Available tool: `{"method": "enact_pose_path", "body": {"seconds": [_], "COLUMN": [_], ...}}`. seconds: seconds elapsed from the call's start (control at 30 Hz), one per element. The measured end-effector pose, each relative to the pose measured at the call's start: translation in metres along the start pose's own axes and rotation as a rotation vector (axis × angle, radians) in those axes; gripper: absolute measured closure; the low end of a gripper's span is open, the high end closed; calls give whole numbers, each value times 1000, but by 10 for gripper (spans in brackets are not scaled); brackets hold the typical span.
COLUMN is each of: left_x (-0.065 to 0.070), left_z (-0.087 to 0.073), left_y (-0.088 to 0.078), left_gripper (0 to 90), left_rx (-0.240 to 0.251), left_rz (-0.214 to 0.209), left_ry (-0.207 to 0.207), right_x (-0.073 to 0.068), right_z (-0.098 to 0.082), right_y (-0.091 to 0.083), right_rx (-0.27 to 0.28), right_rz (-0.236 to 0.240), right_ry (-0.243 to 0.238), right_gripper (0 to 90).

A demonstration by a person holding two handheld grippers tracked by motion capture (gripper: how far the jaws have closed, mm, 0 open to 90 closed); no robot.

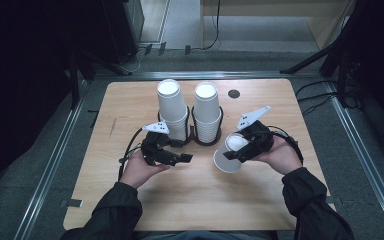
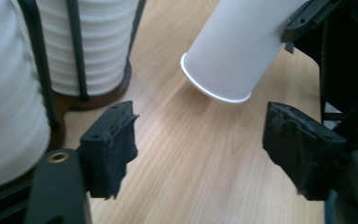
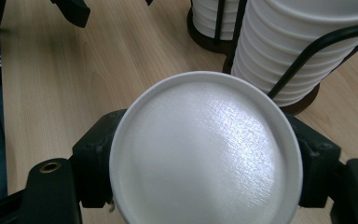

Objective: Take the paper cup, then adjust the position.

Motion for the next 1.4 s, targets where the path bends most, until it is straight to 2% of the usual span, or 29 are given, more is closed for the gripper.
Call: {"method": "enact_pose_path", "body": {"seconds": [0.03, 0.1, 0.13, 0.17, 0.2, 0.23, 0.3, 0.33, 0.37, 0.4, 0.43, 0.57, 0.73, 0.9, 0.93, 0.97, 1.03, 1.1, 1.13, 1.3, 1.4], "left_x": [0, 0, 1, 1, 2, 5, 6, 7, 7, 7, 7, 7, 7, 6, 6, 7, 10, 11, 12, 12, 12], "left_z": [0, -2, -4, -4, -6, -10, -10, -10, -10, -9, -9, -9, -8, -6, -5, -5, -4, -4, -2, -2, -1], "left_y": [0, 2, 3, 3, 3, 3, 4, 4, 4, 5, 5, 8, 9, 9, 9, 10, 10, 10, 12, 17, 22], "left_gripper": [238, 242, 249, 248, 245, 252, 285, 307, 323, 328, 330, 369, 377, 369, 359, 301, 257, 237, 231, 176, 139], "left_rx": [0, -22, -30, -30, -23, -5, -2, -7, -7, -12, -12, -26, -35, -45, -49, -51, -48, -45, -50, -78, -85], "left_rz": [0, 13, 33, 33, 76, 148, 156, 128, 128, 97, 97, 53, 19, -27, -43, -59, -59, -65, -89, -106, -115], "left_ry": [0, 31, 55, 55, 86, 147, 154, 148, 148, 135, 135, 120, 114, 87, 79, 100, 123, 123, 122, 128, 114], "right_x": [0, 0, -1, -1, -1, -1, -1, -2, -3, -4, -4, -5, -5, -6, -6, -7, -7, -7, -7, -9, -10], "right_z": [0, -2, -3, -4, -5, -6, -6, -5, -5, -4, -3, -3, -1, 0, 1, 1, 2, 2, 2, 3, 4], "right_y": [0, 2, 5, 6, 7, 7, 8, 9, 10, 11, 12, 14, 16, 19, 19, 19, 18, 18, 17, 14, 12], "right_rx": [0, 3, 8, 10, 14, 21, 30, 37, 38, 39, 40, 51, 59, 58, 59, 63, 69, 75, 85, 103, 130], "right_rz": [0, -5, -4, -3, 2, 8, 12, 14, 17, 21, 22, 29, 42, 45, 45, 48, 51, 58, 61, 70, 89], "right_ry": [0, 5, 13, 17, 24, 32, 35, 33, 33, 27, 23, 21, 23, 18, 18, 23, 31, 32, 37, 45, 59], "right_gripper": [249, 249, 248, 248, 248, 248, 248, 248, 248, 248, 248, 248, 248, 248, 249, 249, 249, 249, 249, 249, 249]}}
Point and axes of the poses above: each handheld gripper's, and its own axes: y roughly forward along the jaws, z roughly out of its top, x roughly to its right, the point moved 2 cm from there along y, roughly forward along the jaws, and after that the axes turned 5 degrees about -y, right-handed, at the moved point
